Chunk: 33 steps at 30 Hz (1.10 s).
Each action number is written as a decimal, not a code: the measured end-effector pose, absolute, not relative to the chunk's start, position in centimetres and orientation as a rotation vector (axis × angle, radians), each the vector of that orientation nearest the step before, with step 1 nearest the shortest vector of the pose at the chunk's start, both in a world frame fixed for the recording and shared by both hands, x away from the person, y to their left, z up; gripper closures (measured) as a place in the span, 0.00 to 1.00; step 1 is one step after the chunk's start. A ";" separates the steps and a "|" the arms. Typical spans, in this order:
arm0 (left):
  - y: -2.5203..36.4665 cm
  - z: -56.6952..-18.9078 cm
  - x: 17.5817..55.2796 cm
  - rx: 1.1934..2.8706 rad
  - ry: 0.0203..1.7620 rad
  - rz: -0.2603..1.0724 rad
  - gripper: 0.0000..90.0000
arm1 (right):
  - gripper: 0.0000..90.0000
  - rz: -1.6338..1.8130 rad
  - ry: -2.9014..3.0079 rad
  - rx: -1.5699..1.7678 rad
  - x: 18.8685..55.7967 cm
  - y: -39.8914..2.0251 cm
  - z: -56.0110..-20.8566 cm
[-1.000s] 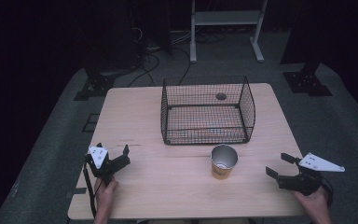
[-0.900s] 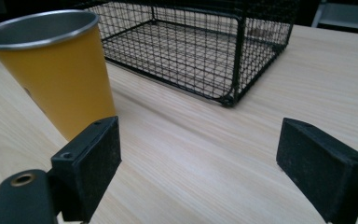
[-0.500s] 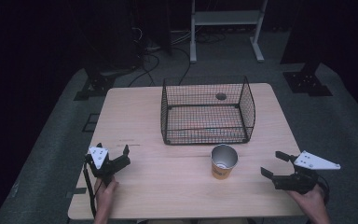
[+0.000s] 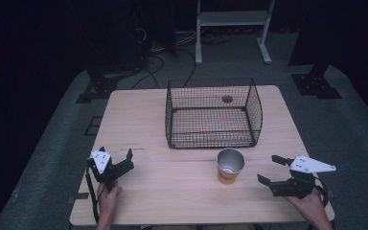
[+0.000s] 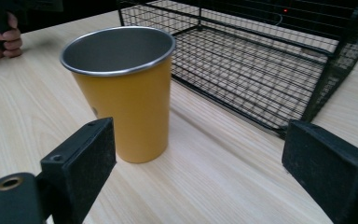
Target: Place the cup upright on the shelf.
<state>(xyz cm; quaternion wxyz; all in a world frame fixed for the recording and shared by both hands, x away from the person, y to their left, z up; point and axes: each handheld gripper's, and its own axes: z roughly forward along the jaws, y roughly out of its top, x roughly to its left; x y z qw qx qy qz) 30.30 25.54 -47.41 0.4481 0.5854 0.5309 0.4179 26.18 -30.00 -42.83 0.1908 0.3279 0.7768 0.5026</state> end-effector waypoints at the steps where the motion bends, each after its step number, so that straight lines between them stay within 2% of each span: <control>1: 25.5 -47.4 30.3 1.449 1.314 1.034 0.01 | 0.10 1.412 2.182 0.921 26.2 -30.0 -42.8; 17: 25.5 -47.4 30.3 1.448 1.312 1.034 0.01 | 0.09 1.426 2.262 0.844 26.6 -26.7 -42.8; 26: 25.5 -47.4 30.3 1.449 1.311 1.032 0.01 | 0.03 1.424 2.296 0.814 27.2 -24.8 -42.9; 33: 25.5 -47.4 30.3 1.449 1.313 1.031 0.01 | 0.03 1.400 2.317 0.808 27.6 -23.7 -43.1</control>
